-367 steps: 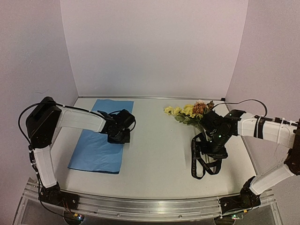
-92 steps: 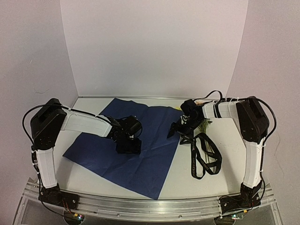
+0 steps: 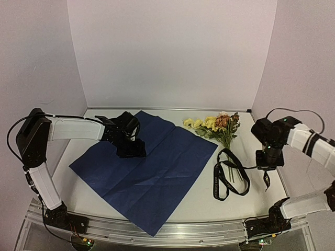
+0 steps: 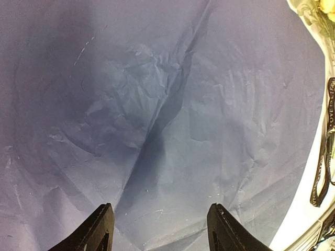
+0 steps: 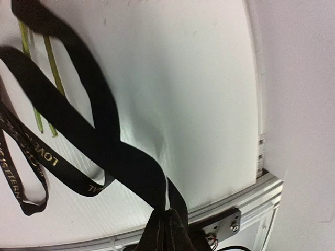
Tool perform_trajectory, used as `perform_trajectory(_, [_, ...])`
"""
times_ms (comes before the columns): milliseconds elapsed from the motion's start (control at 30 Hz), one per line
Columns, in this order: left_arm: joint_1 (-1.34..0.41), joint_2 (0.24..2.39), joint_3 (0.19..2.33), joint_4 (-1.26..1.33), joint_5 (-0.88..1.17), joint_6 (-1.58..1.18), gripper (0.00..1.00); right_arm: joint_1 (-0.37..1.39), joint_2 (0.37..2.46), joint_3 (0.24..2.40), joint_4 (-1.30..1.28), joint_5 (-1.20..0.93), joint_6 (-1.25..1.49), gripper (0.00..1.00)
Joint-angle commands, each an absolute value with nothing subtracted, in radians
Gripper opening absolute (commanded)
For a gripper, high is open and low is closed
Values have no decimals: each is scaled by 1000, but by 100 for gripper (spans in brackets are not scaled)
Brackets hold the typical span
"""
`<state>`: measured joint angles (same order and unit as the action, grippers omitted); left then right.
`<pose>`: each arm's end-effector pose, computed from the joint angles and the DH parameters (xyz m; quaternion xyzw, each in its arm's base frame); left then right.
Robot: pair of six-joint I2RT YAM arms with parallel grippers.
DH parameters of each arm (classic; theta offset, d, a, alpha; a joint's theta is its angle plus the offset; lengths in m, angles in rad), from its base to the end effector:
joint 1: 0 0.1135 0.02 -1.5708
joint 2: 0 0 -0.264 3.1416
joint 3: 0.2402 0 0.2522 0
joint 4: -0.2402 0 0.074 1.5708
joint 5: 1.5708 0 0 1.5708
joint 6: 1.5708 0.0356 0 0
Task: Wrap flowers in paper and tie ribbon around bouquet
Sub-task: Move the ribbon to the corner of the board.
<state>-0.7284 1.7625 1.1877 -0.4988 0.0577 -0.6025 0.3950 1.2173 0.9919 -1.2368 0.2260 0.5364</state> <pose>0.2678 -0.2417 0.1936 0.0680 0.9665 -0.1738 0.1762 0.1808 0.0667 0.2569 0.0762 0.9892 -0.0764 0.0987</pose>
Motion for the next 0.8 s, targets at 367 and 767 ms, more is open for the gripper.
perform_trajectory(367, [-727, 1680, 1216, -517, 45, -611, 63, 381, 1009, 1444, -1879, 646, 549, 0])
perform_trajectory(767, [-727, 1686, 1253, -531, 83, -606, 64, 381, 1064, 1019, -1408, 253, 613, 76])
